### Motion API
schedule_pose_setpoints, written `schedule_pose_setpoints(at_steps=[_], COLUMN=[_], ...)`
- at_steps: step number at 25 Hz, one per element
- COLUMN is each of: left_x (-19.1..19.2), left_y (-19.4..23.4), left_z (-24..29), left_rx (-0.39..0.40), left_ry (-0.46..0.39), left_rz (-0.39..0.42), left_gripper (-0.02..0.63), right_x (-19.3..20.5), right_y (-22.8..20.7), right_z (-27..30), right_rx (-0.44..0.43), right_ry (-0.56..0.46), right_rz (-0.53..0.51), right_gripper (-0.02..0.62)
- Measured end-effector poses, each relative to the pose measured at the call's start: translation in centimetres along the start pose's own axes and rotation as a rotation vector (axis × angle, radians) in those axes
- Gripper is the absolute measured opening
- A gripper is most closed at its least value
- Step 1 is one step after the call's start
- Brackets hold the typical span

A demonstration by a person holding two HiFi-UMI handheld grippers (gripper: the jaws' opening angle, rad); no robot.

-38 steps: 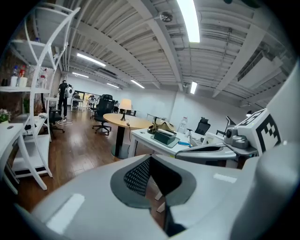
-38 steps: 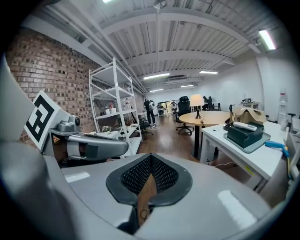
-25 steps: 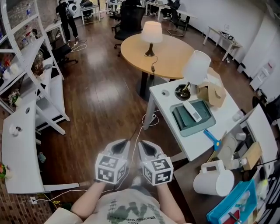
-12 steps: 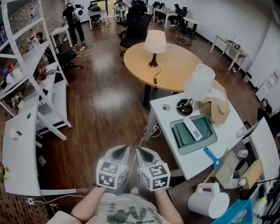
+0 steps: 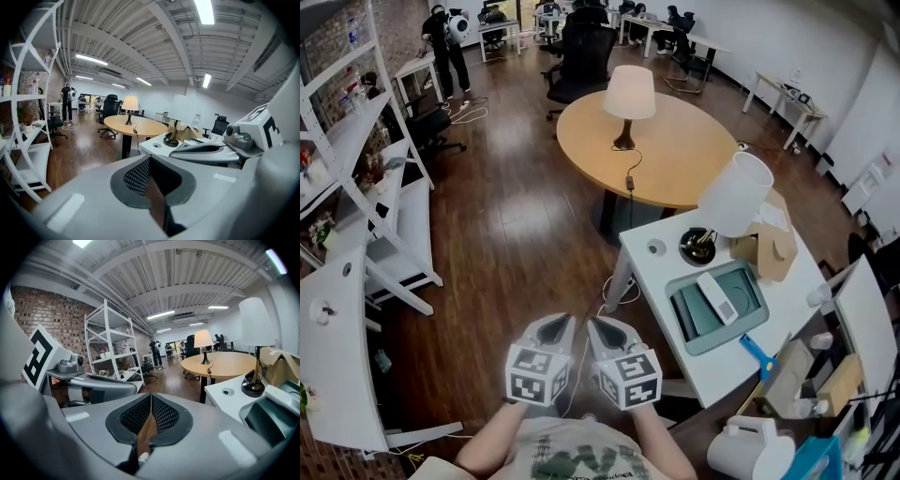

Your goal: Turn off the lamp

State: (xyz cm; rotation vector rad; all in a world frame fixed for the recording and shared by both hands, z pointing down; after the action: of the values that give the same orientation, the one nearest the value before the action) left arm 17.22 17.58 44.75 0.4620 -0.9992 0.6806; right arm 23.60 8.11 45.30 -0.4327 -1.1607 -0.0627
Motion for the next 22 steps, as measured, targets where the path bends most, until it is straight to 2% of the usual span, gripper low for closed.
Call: schedule_pose_setpoints(at_steps=[6, 17, 22], left_x=[-3.3, -10.1, -11.8], left_y=[3.6, 15.0, 19.3], left_z=[5.3, 14.0, 16.2], left_rx=[0.06, 0.153, 0.167], left_ry=[0.0, -0.019, -0.031], left_rz=[-0.01, 0.013, 0.013], left_gripper=[0.0, 0.0, 0.0], right_x=[-3.2, -10.2, -12.2], right_y=[-2.8, -5.7, -6.3], right_z=[4.7, 17.3, 21.5], right_rx=[0.062, 0.178, 0.227], right_ry=[0.013, -0.024, -0.055], right_rz=[0.008, 0.037, 0.049], right_gripper=[0.009, 0.009, 0.009])
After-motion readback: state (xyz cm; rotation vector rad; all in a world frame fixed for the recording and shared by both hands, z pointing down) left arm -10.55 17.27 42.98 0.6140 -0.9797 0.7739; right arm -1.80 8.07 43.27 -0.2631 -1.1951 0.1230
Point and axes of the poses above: the fingertips, and each gripper's own axes: z forward along the fingers, y to its left, x out of its underside, the point moved 7 cm from there along -z, backward along the fingers, and after that the axes turned 15 degrees about -x, right-handed, at the moved point
